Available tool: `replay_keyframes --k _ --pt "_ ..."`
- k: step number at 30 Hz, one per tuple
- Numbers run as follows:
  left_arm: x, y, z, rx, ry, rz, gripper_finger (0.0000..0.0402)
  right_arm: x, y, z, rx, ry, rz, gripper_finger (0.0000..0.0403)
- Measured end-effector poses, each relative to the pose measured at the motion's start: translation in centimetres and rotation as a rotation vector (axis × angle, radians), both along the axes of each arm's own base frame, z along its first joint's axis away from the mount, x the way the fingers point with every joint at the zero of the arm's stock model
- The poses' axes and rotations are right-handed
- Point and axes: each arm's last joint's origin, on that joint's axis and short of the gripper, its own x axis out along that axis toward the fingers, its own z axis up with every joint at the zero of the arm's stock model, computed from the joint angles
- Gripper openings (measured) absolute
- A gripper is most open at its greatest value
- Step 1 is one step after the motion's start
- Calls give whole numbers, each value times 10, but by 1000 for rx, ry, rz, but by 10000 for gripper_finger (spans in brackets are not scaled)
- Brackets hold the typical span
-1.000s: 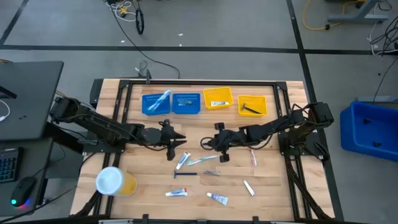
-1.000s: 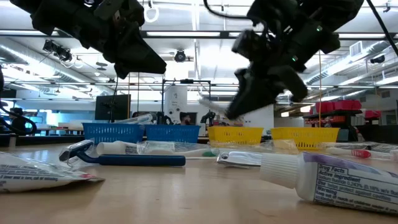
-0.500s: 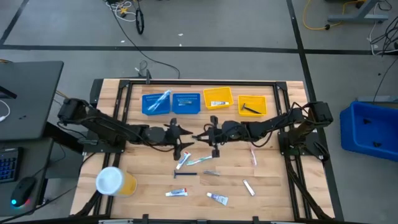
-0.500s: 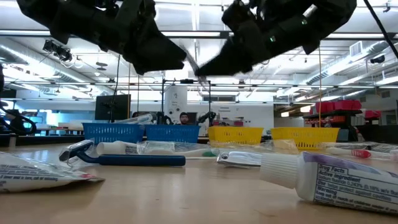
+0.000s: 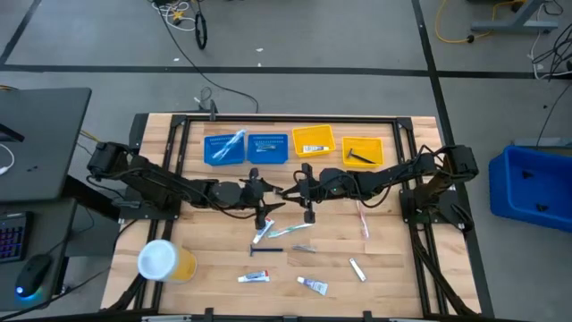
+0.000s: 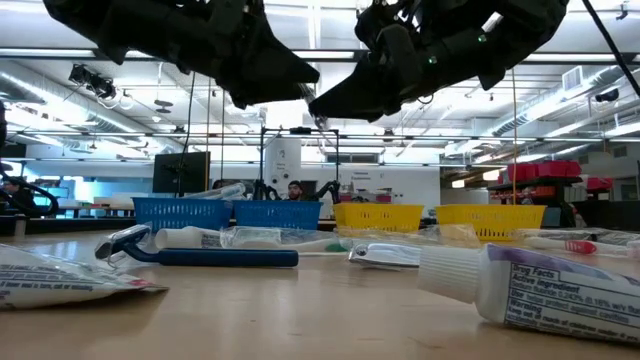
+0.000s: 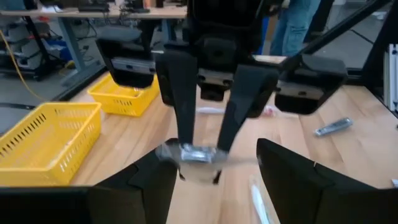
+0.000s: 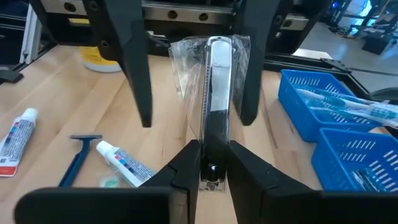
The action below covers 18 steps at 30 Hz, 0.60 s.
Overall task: Pick & Place Travel size toiletries
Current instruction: Put the silver nail cutter into the right blue bin
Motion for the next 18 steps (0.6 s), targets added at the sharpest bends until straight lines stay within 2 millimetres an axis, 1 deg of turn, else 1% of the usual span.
replay_keyframes --k 4,15,17,18 --pt "0 0 0 -1 -1 4 205 0 0 1 0 -9 0 73" --pt "-1 1 -1 -33 -4 48 78 1 0 2 1 -27 0 79" --pt "-1 2 -1 -43 -8 63 62 1 0 2 1 -28 0 82" --pt "-1 2 -1 -49 -10 68 59 1 0 2 0 -28 -2 83"
